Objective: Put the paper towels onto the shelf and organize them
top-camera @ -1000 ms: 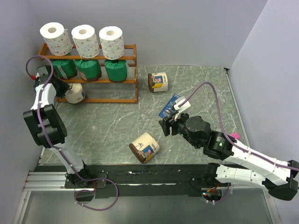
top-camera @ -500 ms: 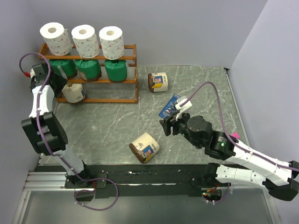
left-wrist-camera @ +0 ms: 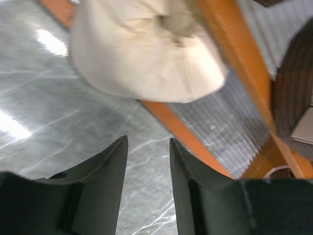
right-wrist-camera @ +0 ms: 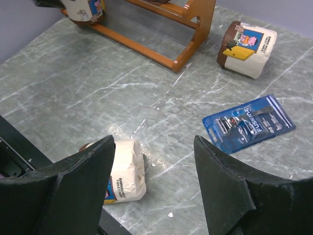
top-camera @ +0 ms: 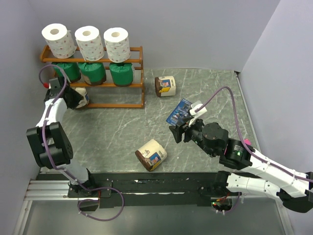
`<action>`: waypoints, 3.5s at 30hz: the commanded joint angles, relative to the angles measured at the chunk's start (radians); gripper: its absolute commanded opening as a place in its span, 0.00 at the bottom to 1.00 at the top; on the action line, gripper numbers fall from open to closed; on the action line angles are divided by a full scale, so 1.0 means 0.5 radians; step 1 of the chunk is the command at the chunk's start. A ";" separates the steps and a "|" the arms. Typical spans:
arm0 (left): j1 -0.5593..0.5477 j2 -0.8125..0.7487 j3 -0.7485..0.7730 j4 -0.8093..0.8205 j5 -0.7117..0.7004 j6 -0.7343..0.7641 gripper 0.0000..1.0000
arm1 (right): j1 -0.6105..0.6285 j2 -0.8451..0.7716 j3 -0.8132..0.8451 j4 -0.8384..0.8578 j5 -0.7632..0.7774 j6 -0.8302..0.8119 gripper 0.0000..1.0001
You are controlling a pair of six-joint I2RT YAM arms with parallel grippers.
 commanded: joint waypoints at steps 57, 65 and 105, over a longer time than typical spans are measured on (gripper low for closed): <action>-0.479 -1.322 -0.864 0.063 0.580 0.456 0.97 | -0.752 0.869 -0.192 0.278 -1.971 0.147 0.95; -0.482 -1.319 -0.858 0.038 0.534 0.471 0.96 | -0.826 1.102 -0.300 0.471 -2.316 0.156 0.94; -0.485 -1.361 -0.818 -0.149 -0.316 0.127 0.96 | -0.508 1.357 0.135 0.592 -1.612 0.058 0.47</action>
